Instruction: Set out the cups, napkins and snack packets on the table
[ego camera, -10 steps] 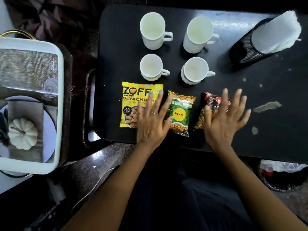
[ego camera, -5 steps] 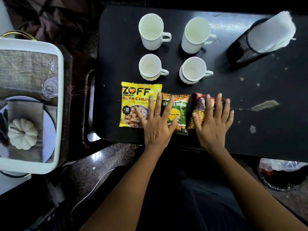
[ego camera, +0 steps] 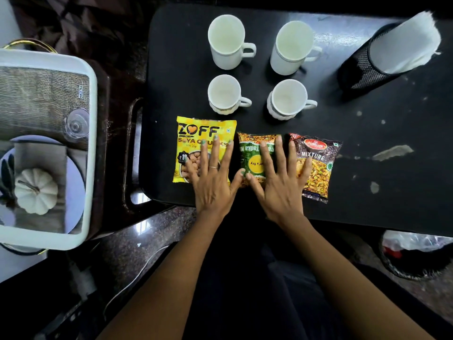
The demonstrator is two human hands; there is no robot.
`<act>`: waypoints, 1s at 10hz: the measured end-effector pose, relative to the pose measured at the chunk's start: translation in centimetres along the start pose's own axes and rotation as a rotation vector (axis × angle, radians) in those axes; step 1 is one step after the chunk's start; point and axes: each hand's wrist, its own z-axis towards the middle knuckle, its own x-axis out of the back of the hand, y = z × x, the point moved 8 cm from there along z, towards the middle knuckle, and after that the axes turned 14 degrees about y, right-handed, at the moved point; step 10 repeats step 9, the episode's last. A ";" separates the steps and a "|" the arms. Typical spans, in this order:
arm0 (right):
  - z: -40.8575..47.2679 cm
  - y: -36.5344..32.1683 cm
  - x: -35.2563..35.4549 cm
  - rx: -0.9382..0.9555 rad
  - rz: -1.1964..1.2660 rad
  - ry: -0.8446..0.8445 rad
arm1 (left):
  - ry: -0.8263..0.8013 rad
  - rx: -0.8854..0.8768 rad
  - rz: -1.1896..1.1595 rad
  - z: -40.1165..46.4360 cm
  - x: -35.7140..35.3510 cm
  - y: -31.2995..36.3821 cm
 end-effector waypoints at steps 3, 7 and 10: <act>0.3 -0.3 -0.3 0.000 -0.029 0.005 | 0.022 0.026 0.005 0.2 0.3 -1.0; -0.4 -1.3 1.9 -0.025 -0.057 0.048 | -0.034 -0.081 0.007 -0.4 2.7 -0.6; 1.2 -3.4 8.8 -0.009 -0.066 0.155 | 0.058 -0.148 -0.073 2.0 10.2 2.3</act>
